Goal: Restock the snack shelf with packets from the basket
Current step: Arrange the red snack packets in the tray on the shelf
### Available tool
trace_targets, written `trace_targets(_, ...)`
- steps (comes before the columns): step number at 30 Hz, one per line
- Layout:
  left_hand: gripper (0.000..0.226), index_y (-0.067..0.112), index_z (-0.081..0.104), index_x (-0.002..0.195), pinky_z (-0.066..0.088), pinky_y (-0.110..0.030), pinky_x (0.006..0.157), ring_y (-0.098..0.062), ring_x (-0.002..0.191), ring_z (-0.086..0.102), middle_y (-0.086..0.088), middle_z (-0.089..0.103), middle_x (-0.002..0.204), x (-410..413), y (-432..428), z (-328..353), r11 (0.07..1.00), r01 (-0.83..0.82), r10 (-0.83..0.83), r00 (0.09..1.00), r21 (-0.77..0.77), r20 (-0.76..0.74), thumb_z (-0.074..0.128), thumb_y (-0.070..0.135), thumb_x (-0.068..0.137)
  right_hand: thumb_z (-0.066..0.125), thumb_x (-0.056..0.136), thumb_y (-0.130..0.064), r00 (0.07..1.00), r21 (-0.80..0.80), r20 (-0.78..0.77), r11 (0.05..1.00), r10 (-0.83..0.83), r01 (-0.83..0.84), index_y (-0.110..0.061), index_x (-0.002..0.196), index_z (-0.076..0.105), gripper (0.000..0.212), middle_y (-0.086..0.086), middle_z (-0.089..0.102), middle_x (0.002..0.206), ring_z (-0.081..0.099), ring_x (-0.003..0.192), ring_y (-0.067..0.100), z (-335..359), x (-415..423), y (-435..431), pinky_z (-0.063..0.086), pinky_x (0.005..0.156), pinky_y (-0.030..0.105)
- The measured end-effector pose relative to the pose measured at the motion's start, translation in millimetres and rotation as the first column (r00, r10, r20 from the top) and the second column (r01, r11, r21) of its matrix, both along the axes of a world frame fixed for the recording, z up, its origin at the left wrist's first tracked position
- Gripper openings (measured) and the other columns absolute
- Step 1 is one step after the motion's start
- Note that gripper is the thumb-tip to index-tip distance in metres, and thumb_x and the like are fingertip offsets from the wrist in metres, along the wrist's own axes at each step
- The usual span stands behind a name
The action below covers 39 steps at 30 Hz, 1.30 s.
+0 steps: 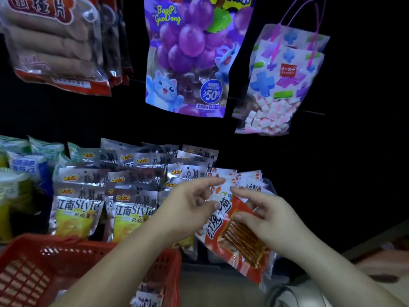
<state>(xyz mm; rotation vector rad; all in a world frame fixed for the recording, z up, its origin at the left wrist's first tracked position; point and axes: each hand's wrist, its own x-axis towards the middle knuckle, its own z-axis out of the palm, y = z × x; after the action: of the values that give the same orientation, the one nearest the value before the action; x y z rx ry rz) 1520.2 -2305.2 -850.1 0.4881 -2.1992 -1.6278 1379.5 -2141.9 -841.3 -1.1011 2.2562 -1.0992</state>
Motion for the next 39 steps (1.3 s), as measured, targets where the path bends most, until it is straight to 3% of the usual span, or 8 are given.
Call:
trace_targets(6, 0.067, 0.058, 0.039, 0.146, 0.04, -0.025, 0.057, -0.015, 0.054, 0.041, -0.006, 0.044, 0.078, -3.9, -6.9, -4.7, 0.986, 0.124, -0.108, 0.985, -0.115, 0.136, 0.067, 0.019, 0.099, 0.078, 0.089, -0.023, 1.0, 0.048, -0.009, 0.998, -0.03, 0.03, -0.041, 0.106, 0.076, 0.024, -0.011, 0.075, 0.089, 0.071, 0.086, -0.001, 2.4, -14.3, 0.3, 0.061, 0.078, 0.024)
trace_targets(10, 0.025, 0.037, 0.067, 0.121, 0.028, -0.011, 0.045, -0.012, 0.047, 0.043, 0.003, 0.049, 0.054, -8.6, -2.8, -2.2, 0.953, 0.111, -0.071, 0.987, -0.282, 0.147, 0.068, 0.027, 0.098, 0.077, 0.091, -0.025, 0.985, 0.058, -0.164, 0.997, 0.056, -0.047, -0.04, 0.108, 0.078, 0.023, -0.028, 0.071, 0.093, 0.066, 0.095, -0.008, 4.9, -9.7, -0.6, 0.054, 0.084, 0.017)
trace_targets(15, 0.018, 0.034, 0.07, 0.11, 0.027, -0.021, 0.046, -0.008, 0.045, 0.03, 0.011, 0.04, 0.054, -10.2, -4.2, -9.8, 0.992, -0.064, 0.069, 0.997, -0.113, 0.038, 0.072, 0.023, 0.095, 0.076, 0.091, -0.013, 0.995, 0.013, 0.016, 0.995, 0.1, -0.1, -0.043, 0.127, 0.066, 0.048, -0.031, 0.073, 0.098, 0.069, 0.096, -0.01, 3.2, -2.9, -2.4, 0.058, 0.083, 0.016)
trace_targets(20, 0.068, 0.048, 0.048, 0.145, 0.052, -0.018, 0.065, 0.002, 0.086, 0.07, 0.007, 0.064, 0.118, -4.5, -10.0, -6.9, 0.999, -0.032, 0.034, 0.992, -0.022, 0.118, 0.077, 0.019, 0.091, 0.07, 0.095, -0.005, 0.997, -0.181, 0.049, 0.981, -0.059, 0.067, -0.041, 0.124, 0.07, 0.047, -0.025, 0.073, 0.106, 0.069, 0.106, 0.001, -2.0, -10.2, -2.9, 0.056, 0.098, 0.038)
trace_targets(24, 0.051, 0.032, 0.059, 0.138, 0.058, -0.031, 0.062, -0.02, 0.064, 0.069, -0.009, 0.068, 0.075, -2.1, -3.5, -8.4, 0.98, -0.117, 0.124, 0.992, 0.161, -0.031, 0.072, 0.011, 0.094, 0.072, 0.094, -0.009, 0.97, -0.183, 0.234, 0.977, -0.061, 0.105, -0.047, 0.116, 0.072, 0.044, 0.018, 0.073, 0.11, 0.071, 0.088, 0.036, -3.2, -13.6, -1.1, 0.058, 0.089, 0.053)
trace_targets(29, 0.06, 0.042, 0.046, 0.145, 0.054, -0.023, 0.068, -0.02, 0.08, 0.067, -0.01, 0.069, 0.093, -10.6, 9.4, -10.9, 0.95, -0.199, 0.226, 0.97, 0.242, -0.089, 0.07, 0.016, 0.096, 0.079, 0.09, -0.014, 0.951, -0.208, 0.288, 0.962, -0.111, 0.175, -0.054, 0.122, 0.065, 0.053, -0.01, 0.065, 0.134, 0.059, 0.13, 0.019, -8.0, -7.8, -4.0, 0.052, 0.106, 0.051)
trace_targets(33, 0.048, 0.035, 0.054, 0.139, 0.06, -0.034, 0.086, -0.018, 0.099, 0.075, -0.004, 0.078, 0.102, -15.3, 36.9, -15.2, 0.914, -0.046, 0.083, 0.994, 0.404, -0.073, 0.065, 0.012, 0.099, 0.075, 0.091, -0.008, 0.902, -0.289, 0.392, 0.906, -0.182, 0.309, -0.04, 0.14, 0.054, 0.062, -0.008, 0.065, 0.135, 0.067, 0.115, 0.011, -3.3, -3.1, -6.9, 0.061, 0.092, 0.04)
trace_targets(39, 0.026, 0.024, 0.064, 0.123, 0.063, -0.051, 0.079, -0.032, 0.088, 0.077, -0.013, 0.078, 0.094, -19.8, 38.6, -22.3, 0.805, -0.209, 0.309, 0.947, 0.555, -0.091, 0.066, 0.018, 0.098, 0.073, 0.09, 0.002, 0.892, -0.148, 0.429, 0.964, -0.14, 0.222, -0.043, 0.135, 0.059, 0.065, -0.006, 0.061, 0.137, 0.073, 0.104, 0.017, -7.6, -9.7, -4.0, 0.065, 0.075, 0.037)
